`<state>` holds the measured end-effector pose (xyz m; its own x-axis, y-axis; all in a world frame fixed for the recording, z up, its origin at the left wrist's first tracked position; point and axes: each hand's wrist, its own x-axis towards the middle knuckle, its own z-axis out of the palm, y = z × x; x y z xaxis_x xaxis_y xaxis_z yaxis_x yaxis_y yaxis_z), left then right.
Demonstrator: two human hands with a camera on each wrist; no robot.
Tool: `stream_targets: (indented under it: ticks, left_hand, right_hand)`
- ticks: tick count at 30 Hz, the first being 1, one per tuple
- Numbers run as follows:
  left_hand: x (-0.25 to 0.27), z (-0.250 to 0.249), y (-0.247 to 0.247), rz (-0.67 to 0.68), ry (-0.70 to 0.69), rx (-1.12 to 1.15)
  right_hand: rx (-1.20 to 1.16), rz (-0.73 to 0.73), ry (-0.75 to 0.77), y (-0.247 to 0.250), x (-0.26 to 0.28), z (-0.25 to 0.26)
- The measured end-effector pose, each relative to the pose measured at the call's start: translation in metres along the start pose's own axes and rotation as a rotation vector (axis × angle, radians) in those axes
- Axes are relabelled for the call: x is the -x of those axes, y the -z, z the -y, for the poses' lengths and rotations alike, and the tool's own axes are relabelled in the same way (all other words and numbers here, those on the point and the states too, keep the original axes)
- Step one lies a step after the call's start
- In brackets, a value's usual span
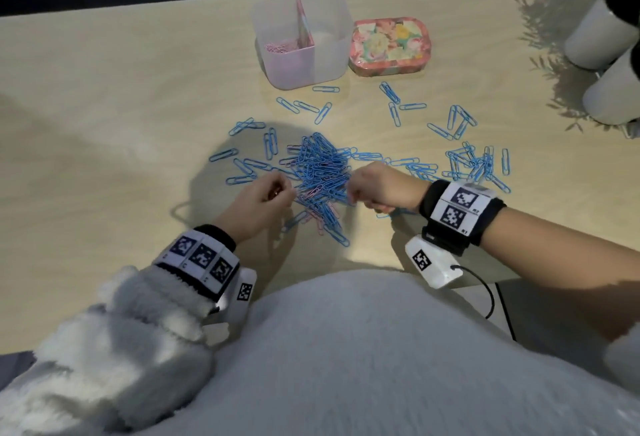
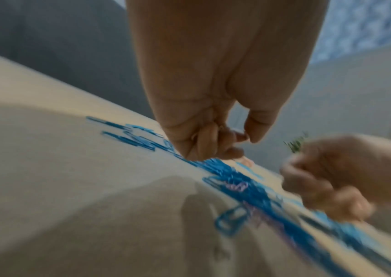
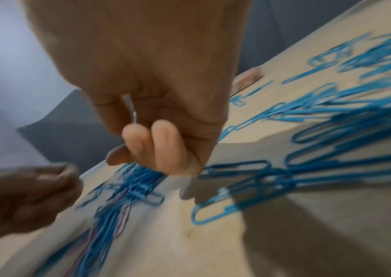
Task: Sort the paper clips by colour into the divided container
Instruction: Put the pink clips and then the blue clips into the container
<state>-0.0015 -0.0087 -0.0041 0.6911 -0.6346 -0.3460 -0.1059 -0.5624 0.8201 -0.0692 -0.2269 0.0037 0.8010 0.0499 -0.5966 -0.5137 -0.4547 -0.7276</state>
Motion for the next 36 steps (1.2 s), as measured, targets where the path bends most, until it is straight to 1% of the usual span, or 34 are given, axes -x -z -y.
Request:
stream_targets:
  ticks: [2,3,5,7,8,9,11,13,14,16,18,20,21,23,24,26,28,31,33,34,36]
  left_hand:
    - [-0.002,0.001,0.005,0.011,0.07,0.179]
    - [-0.003,0.001,0.006,0.024,0.11,0.249]
    - [-0.006,0.002,0.008,0.04,0.198,0.319]
    - [-0.009,0.002,0.009,0.045,0.259,0.31]
    - [-0.01,0.002,0.008,0.049,0.265,0.284]
    - [-0.01,0.002,0.007,0.055,0.251,0.241]
    - [-0.011,0.003,0.005,0.068,0.18,0.113]
    - [-0.013,0.004,0.005,0.083,0.118,0.018]
    - [-0.016,0.004,0.006,0.072,0.106,-0.001]
    - [-0.029,-0.002,0.012,-0.012,0.086,-0.015]
    - [-0.051,-0.019,0.024,-0.124,0.08,0.009]
    - [-0.079,-0.043,0.041,-0.188,0.062,0.022]
    - [-0.094,-0.055,0.05,-0.193,0.044,0.021]
    - [-0.121,-0.078,0.065,-0.201,0.014,0.019]
    - [-0.133,-0.088,0.07,-0.219,0.005,0.001]
    - [-0.155,-0.102,0.079,-0.291,0.005,-0.04]
    - [-0.178,-0.104,0.084,-0.336,0.034,-0.028]
    - [-0.201,-0.095,0.09,-0.327,0.119,-0.058]
    - [-0.203,-0.092,0.093,-0.334,0.153,-0.105]
    - [-0.201,-0.094,0.094,-0.332,0.14,-0.14]
    - [-0.194,-0.093,0.096,-0.335,0.066,-0.17]
  right_hand:
    - [0.345,-0.008,0.089,-0.011,-0.006,-0.003]
    - [0.445,-0.041,0.112,-0.015,-0.009,-0.005]
    - [0.493,-0.13,0.129,-0.02,-0.012,-0.007]
    - [0.519,-0.181,0.117,-0.023,-0.014,-0.005]
    - [0.543,-0.193,0.115,-0.024,-0.015,-0.003]
    - [0.569,-0.203,0.113,-0.023,-0.016,-0.001]
    - [0.62,-0.242,0.098,-0.017,-0.017,0.001]
    - [0.643,-0.279,0.055,-0.006,-0.015,-0.001]
    - [0.642,-0.274,0.027,0.0,-0.014,-0.003]
    - [0.649,-0.222,-0.022,0.009,-0.01,-0.008]
    - [0.657,-0.141,-0.036,0.013,-0.009,-0.015]
    - [0.601,-0.104,-0.02,0.021,-0.007,-0.013]
    - [0.506,-0.106,0.002,0.028,-0.006,-0.008]
    - [0.253,-0.134,0.069,0.046,-0.006,0.007]
    - [0.163,-0.148,0.081,0.057,-0.007,0.015]
    - [0.093,-0.2,0.072,0.077,-0.011,0.03]
    - [0.058,-0.252,0.071,0.092,-0.022,0.042]
    - [0.003,-0.339,0.108,0.106,-0.044,0.059]
    - [-0.051,-0.352,0.142,0.109,-0.059,0.076]
    - [-0.074,-0.348,0.149,0.108,-0.067,0.086]
    - [-0.149,-0.328,0.156,0.106,-0.083,0.109]
